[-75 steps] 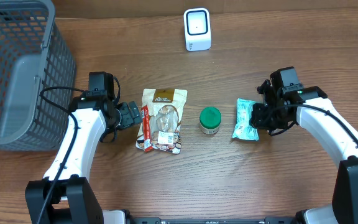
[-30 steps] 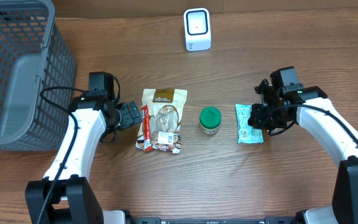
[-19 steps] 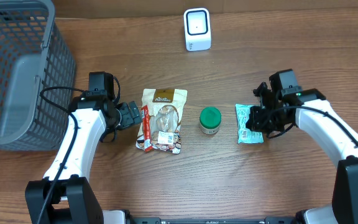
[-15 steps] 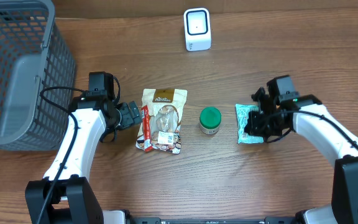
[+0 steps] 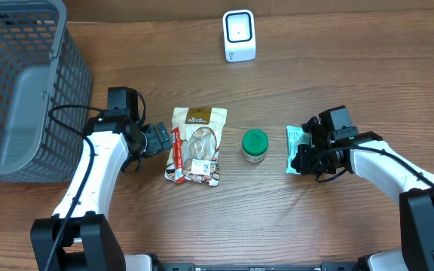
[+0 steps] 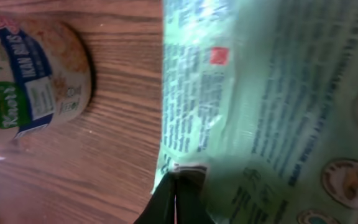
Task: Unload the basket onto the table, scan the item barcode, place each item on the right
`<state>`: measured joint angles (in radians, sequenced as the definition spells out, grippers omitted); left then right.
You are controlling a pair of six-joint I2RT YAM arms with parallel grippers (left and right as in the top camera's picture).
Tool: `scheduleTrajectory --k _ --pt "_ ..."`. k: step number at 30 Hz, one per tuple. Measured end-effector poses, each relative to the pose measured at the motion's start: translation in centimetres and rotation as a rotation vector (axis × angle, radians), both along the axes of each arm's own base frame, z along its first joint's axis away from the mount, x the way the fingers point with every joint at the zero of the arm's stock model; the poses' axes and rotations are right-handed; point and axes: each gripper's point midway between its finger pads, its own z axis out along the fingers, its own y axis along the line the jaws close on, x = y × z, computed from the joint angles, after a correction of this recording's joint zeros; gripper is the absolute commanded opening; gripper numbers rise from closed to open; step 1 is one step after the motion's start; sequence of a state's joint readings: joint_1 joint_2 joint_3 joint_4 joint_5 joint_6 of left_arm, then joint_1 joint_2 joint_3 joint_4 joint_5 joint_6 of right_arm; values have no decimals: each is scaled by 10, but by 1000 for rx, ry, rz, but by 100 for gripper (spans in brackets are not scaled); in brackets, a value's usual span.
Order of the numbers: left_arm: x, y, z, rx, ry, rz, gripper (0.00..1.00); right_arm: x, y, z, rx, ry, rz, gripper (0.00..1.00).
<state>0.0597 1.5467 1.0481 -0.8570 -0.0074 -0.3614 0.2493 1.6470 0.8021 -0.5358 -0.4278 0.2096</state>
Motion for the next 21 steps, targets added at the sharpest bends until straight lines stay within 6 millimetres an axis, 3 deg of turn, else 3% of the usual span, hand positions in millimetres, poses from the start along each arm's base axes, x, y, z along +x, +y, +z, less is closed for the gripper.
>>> scheduleTrajectory --k 6,12,21 --pt "0 0 0 0 0 0 100 -11 8 14 53 85 15 4" --pt "0 0 0 0 0 0 100 20 1 51 58 24 -5 4" --pt "0 0 0 0 0 0 100 22 -30 42 -90 26 -54 4"
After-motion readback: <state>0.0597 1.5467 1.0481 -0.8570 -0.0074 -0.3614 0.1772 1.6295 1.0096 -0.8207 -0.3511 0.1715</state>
